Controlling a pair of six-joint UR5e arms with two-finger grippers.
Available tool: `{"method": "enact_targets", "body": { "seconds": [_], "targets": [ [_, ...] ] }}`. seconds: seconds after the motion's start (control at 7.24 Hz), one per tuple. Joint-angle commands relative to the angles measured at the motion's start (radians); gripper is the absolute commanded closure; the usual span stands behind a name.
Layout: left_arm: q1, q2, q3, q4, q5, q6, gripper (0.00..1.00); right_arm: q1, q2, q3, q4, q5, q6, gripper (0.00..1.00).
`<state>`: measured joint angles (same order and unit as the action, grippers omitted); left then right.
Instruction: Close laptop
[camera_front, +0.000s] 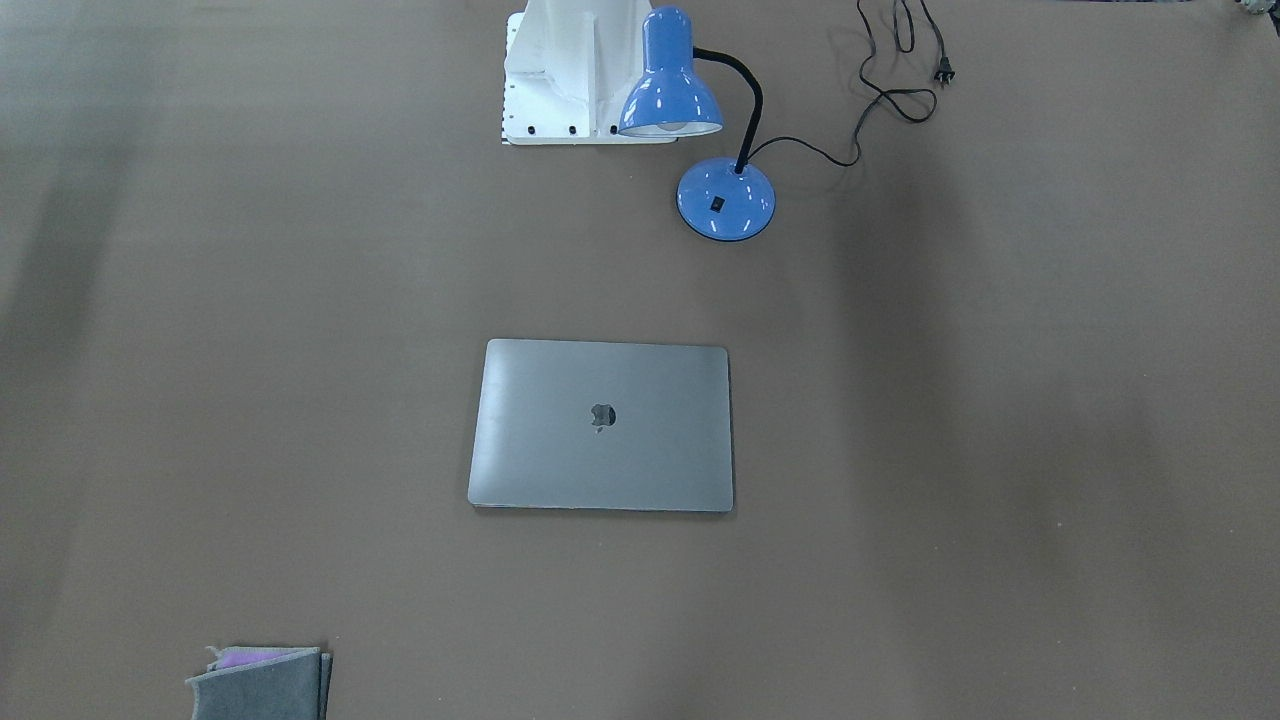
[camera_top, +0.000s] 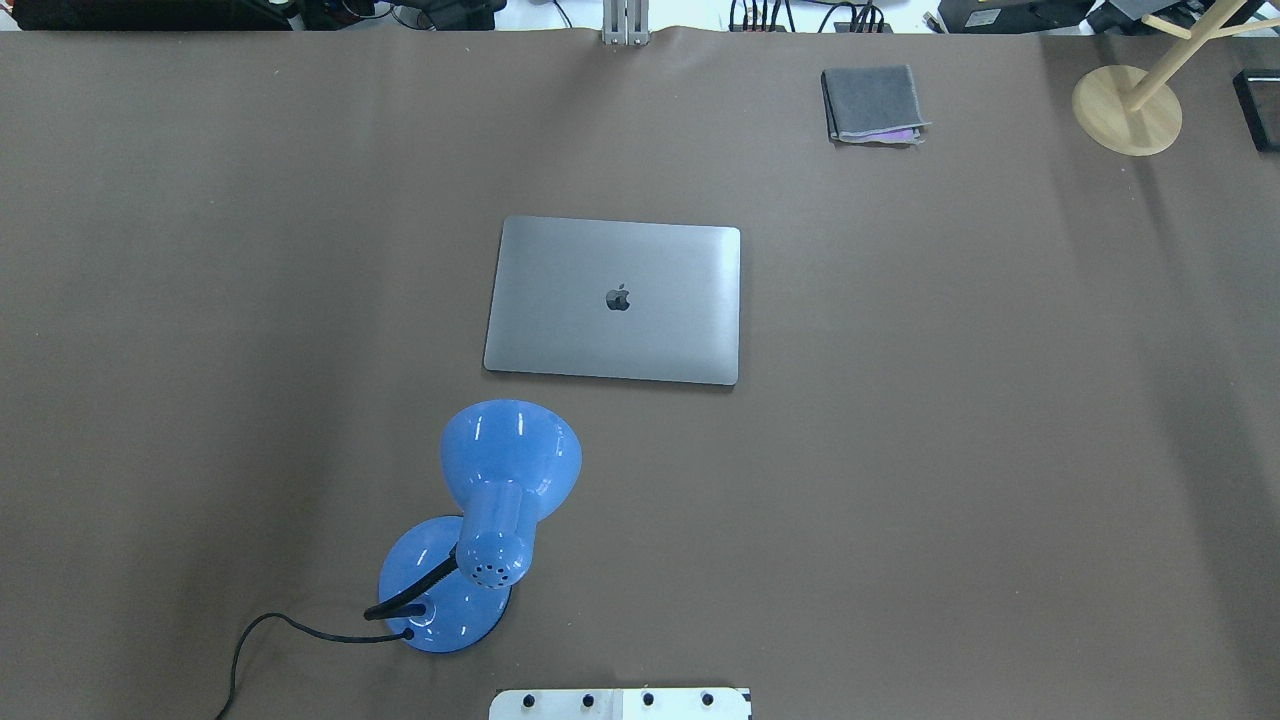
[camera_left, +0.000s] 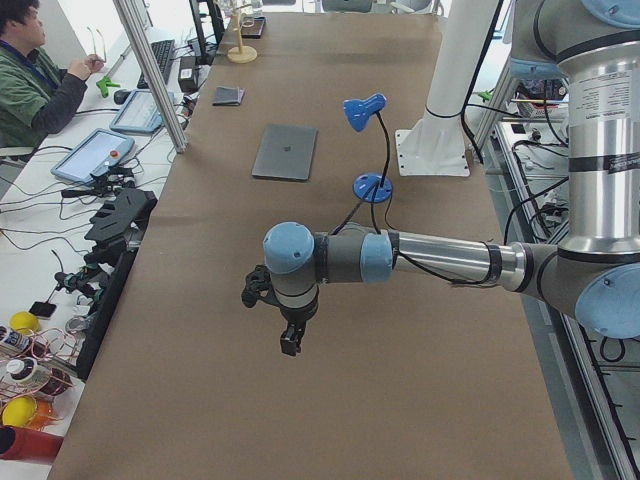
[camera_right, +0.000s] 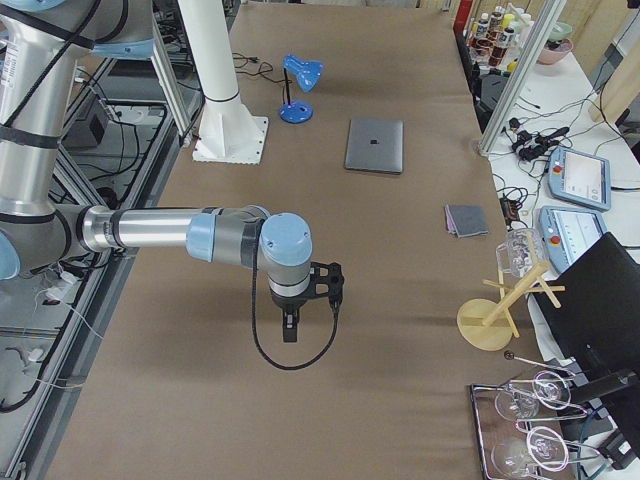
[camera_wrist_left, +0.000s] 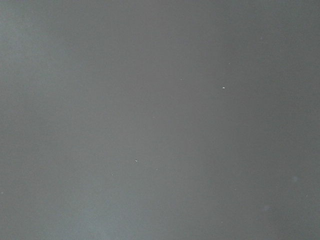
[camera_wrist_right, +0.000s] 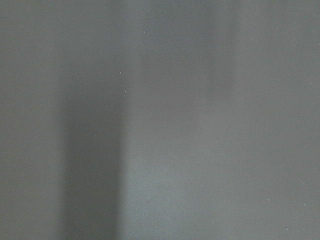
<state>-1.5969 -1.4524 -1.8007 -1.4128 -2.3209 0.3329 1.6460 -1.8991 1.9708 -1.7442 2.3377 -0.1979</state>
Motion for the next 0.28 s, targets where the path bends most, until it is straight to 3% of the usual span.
{"method": "enact_targets", "body": {
  "seconds": [0.0, 0.14],
  "targets": [
    [0.000, 0.000, -0.006, 0.000, 0.000, 0.000, 0.00, 0.000, 0.000, 0.000, 0.000, 0.000, 0.000, 0.00],
    [0.000, 0.001, -0.006, 0.000, 0.000, 0.000, 0.00, 0.000, 0.000, 0.000, 0.000, 0.000, 0.000, 0.00]
  ]
}}
